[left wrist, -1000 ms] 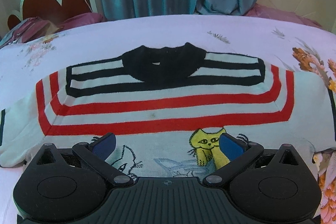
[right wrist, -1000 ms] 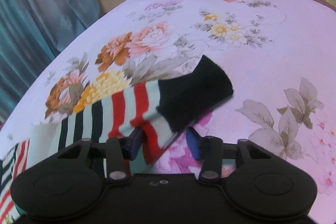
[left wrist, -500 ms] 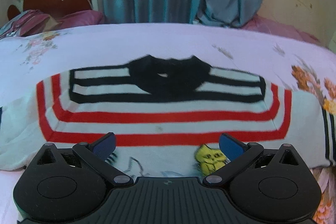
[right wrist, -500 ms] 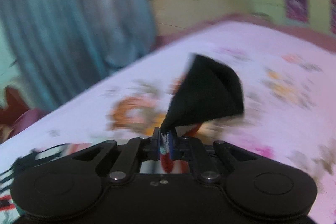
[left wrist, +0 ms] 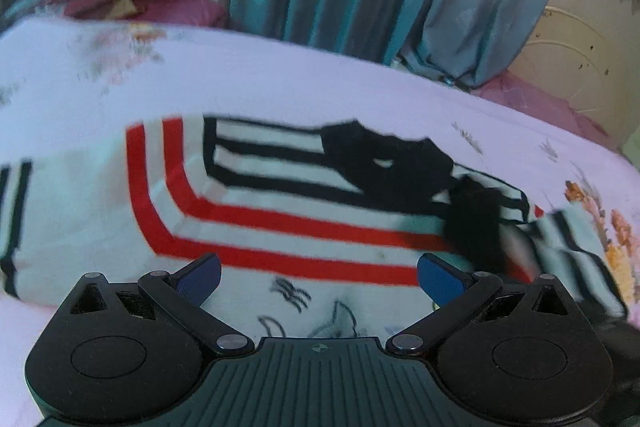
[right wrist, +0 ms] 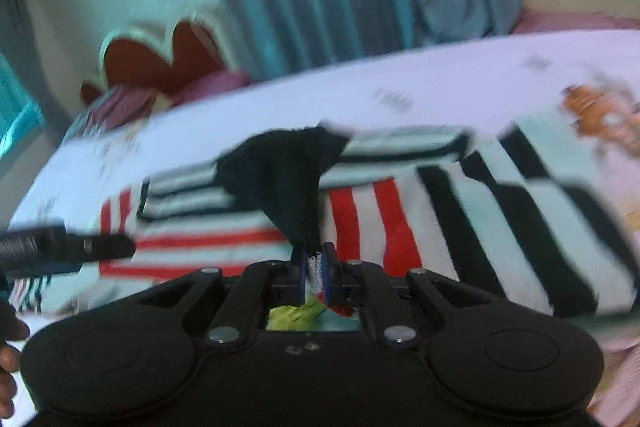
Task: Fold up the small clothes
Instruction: 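Carry the held sleeve across the sweater body and open the right tool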
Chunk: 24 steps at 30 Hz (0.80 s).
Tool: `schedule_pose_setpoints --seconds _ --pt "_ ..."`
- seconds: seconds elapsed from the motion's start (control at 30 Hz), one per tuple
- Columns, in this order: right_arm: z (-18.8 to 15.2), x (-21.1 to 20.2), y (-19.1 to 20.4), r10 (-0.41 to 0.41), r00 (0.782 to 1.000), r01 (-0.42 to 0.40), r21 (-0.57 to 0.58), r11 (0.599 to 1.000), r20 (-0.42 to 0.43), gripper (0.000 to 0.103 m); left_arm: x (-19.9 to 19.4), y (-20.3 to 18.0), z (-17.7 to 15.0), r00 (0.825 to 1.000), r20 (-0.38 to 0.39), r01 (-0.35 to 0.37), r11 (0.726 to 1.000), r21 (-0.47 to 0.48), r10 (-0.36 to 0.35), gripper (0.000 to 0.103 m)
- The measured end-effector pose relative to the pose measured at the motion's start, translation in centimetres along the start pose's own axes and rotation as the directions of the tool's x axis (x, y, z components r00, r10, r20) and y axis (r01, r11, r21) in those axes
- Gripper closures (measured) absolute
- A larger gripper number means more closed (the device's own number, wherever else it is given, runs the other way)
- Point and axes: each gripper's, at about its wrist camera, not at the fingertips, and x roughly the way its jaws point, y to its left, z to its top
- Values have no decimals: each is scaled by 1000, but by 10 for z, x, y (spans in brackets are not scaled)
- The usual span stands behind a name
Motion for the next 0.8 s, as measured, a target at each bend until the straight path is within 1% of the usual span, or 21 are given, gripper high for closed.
schedule_pose_setpoints --seconds 0.03,0.07,0.1,0.13,0.2,0.27,0.3,0.37,0.43,0.47,0.5,0.53,0.6,0.67,0.7,0.73,0.77,0.8 --pt "-2 6 3 3 1000 -3 -5 1000 -18 94 5 1 -2 1000 -22 21 1000 -14 -21 0" --pt "-5 12 8 4 999 -5 -13 1000 -38 89 8 2 -4 998 -39 41 999 -27 -42 0" --pt "-8 15 12 2 999 -3 -19 1000 -51 86 12 1 -6 997 -55 56 998 -40 -58 0" --pt "-8 15 13 3 998 -4 -19 1000 -56 81 17 -1 -7 994 -72 73 996 -52 -77 0" --pt "-6 8 12 24 998 -25 -12 1000 -61 77 25 -6 -9 986 -101 122 990 -77 -130 0" --pt "-3 -6 9 21 999 -21 -10 1000 -50 63 32 -15 -12 980 -118 152 984 -89 -162 0" --pt "-3 -17 6 15 999 -15 -11 1000 -39 62 35 -19 -14 976 -126 165 982 -92 -176 0" --pt "-6 -40 -2 -19 1000 18 -39 999 -14 62 43 -26 -18 969 -146 187 977 -104 -201 0" --pt "-23 -51 9 -71 997 71 -74 995 7 61 53 -30 -22 961 -170 197 971 -133 -218 1" --pt "-28 -61 3 -103 995 104 -84 991 12 60 55 -32 -24 961 -165 199 968 -151 -223 1" --pt "-35 -64 -4 -127 992 127 -89 988 11 60 56 -32 -26 964 -142 201 967 -160 -224 1" --pt "-39 -71 -12 -150 989 150 -88 985 7 60 57 -33 -26 966 -128 201 966 -163 -223 11" --pt "-48 -83 -29 -195 981 194 -67 979 1 60 61 -34 -24 969 -106 205 966 -160 -224 27" --pt "-52 -84 -44 -243 970 243 -33 970 0 60 67 -33 -23 973 -85 196 964 -182 -214 33" --pt "-53 -82 -52 -263 965 263 -17 965 -6 60 68 -33 -22 975 -69 194 964 -184 -210 45" --pt "-53 -80 -58 -278 961 278 2 961 -8 60 68 -31 -21 976 -62 193 964 -180 -207 60" --pt "-54 -79 -65 -290 957 290 21 957 -9 57 70 -29 -21 977 -51 193 963 -188 -206 69" --pt "-53 -76 -70 -299 954 299 31 954 -9 55 72 -24 -21 975 -39 209 956 -205 -221 90"
